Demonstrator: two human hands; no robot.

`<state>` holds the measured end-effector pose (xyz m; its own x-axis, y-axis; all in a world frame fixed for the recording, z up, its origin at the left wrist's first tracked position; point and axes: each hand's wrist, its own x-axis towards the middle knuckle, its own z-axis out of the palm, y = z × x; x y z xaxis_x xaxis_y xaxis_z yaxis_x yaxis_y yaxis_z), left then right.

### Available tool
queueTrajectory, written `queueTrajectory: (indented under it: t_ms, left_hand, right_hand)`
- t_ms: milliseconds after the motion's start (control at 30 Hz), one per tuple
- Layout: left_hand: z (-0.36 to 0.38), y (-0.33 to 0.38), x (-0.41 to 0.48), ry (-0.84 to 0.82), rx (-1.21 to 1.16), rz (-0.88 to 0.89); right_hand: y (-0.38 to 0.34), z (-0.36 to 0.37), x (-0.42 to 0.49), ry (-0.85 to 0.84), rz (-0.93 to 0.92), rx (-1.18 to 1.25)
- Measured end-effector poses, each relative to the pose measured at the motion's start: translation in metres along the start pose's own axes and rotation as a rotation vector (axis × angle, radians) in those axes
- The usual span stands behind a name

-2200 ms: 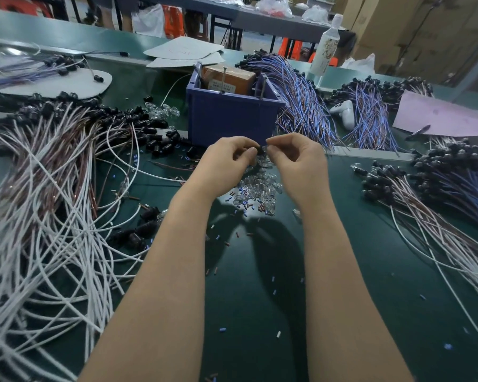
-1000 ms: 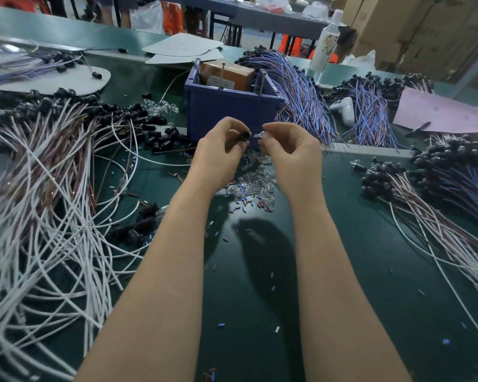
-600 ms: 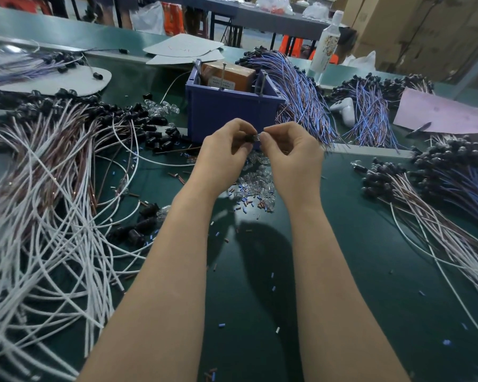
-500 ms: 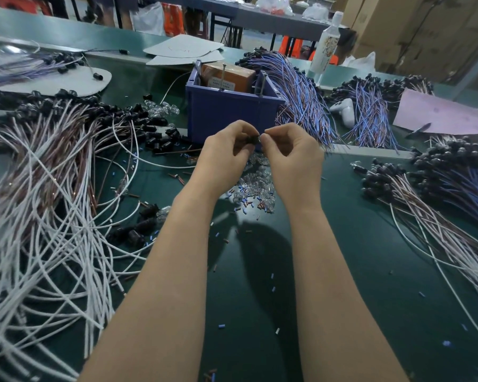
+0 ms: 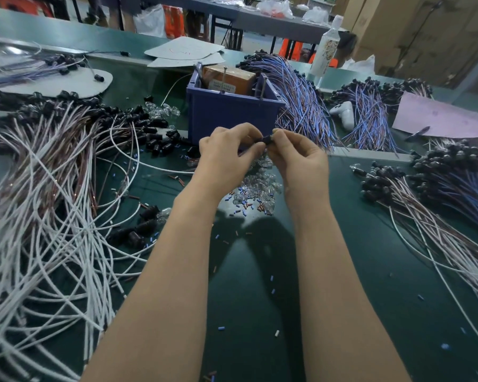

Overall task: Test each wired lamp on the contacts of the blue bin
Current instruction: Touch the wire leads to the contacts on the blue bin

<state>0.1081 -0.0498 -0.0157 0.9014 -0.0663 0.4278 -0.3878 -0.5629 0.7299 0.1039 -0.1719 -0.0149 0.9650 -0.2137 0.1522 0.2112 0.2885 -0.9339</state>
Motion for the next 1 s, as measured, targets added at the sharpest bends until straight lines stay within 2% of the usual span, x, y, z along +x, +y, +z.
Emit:
queueTrajectory:
  t_ms: [133, 367, 500, 600, 800, 1000]
  left_hand:
    - [0.0, -0.004, 0.0, 0.008, 0.011, 0.008]
    - [0.001, -0.004, 0.001, 0.024, 0.047, 0.019]
    - [0.003, -0.003, 0.001, 0.004, 0.04, -0.032]
    - [0.004, -0.001, 0.001, 0.003, 0.012, -0.078]
    - [0.005, 0.0, -0.002, -0.047, -0.038, -0.106]
    - [0.001, 0.0, -0.001, -0.099, -0.074, -0.096]
  right_hand:
    - [0.005, 0.005, 0.0, -0.011, 0.124, 0.152]
    - [0.007, 0.008, -0.002, -0.008, 0.151, 0.221]
    - [0.008, 0.007, -0.002, -0.004, 0.183, 0.238]
    - [0.01, 0.004, 0.0, -0.021, 0.161, 0.179]
    - [0.015, -0.002, 0.005, -0.052, 0.035, -0.146]
    - [0.012, -0.003, 0.005, -0.077, 0.095, 0.002]
